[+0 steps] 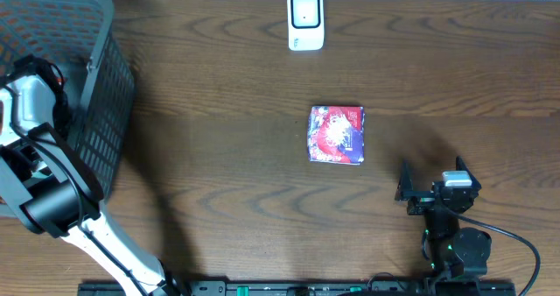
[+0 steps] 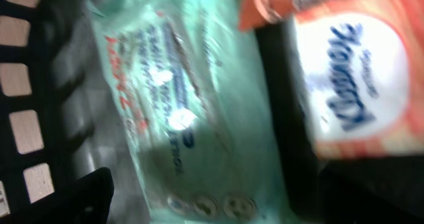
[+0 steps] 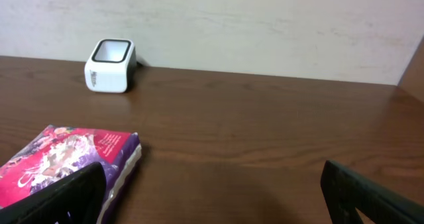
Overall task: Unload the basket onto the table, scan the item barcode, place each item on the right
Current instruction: 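Reach the left gripper into the basket and grasp the green wipe pack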
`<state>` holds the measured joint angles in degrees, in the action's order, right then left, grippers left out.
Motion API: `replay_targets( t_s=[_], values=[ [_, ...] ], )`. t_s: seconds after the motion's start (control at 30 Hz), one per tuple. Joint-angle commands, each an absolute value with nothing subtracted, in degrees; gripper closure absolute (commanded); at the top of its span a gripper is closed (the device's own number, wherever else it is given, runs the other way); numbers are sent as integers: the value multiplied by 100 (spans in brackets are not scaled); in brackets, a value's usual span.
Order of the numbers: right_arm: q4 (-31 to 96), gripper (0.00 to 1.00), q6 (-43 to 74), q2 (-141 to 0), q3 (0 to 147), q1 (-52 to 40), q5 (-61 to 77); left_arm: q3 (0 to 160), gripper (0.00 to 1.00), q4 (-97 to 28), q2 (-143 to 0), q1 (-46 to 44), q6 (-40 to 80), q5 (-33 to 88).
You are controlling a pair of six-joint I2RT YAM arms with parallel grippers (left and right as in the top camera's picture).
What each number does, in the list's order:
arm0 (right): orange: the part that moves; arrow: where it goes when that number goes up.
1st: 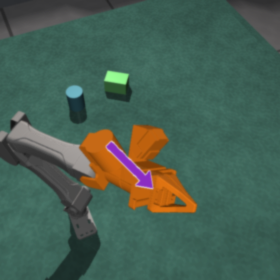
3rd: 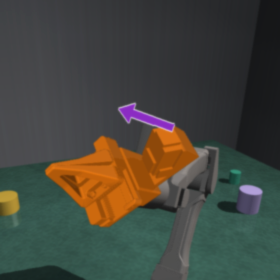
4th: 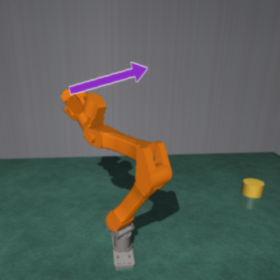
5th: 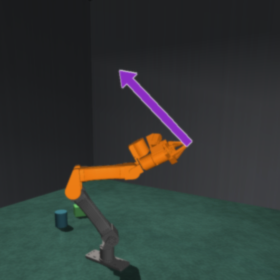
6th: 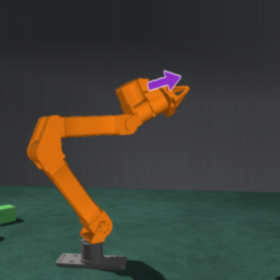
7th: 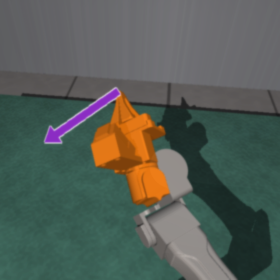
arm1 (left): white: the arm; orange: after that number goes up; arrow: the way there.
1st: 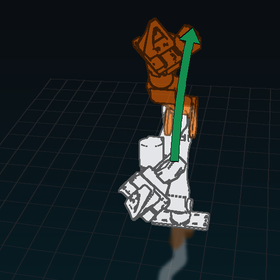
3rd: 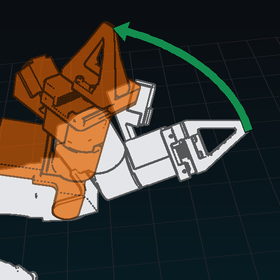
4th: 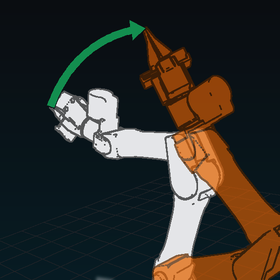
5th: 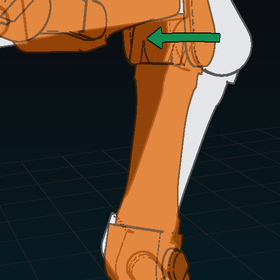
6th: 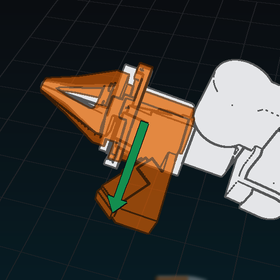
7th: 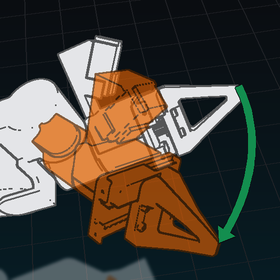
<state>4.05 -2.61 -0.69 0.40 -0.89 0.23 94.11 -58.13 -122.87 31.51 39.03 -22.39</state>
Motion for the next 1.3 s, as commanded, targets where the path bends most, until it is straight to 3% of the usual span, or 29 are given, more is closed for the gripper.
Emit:
replay_targets(
  t_s=[0.0, 0.03, 0.23, 0.6, 0.83, 0.97, 1.27],
  values=[
    [429, 1, -327, -38, 32, -45, 32, 9354, 18, -5867, -12602, 3326, 3972, -2316],
    [429, 1, -327, -38, 32, -45, 32, 9354, 37, -5892, -12602, 3358, 3972, -2292],
    [429, 1, -327, -38, 32, -45, 34, 9354, 93, -6088, -12602, 3487, 3909, -1855],
    [429, 1, -327, -38, 32, -47, 34, 9666, 93, -6554, -11662, 3496, 3131, -1317],
    [429, 1, -327, -38, 32, -47, 32, 9679, 93, -5813, -9786, 3489, 3223, 744],
    [429, 1, -327, -38, 32, -47, 32, 9677, 93, -5649, -8851, 3402, 3959, 1935],
    [429, 1, -327, -38, 32, -47, 32, 9655, 93, -5975, -7948, 1979, 3804, 2335]
  ],
)
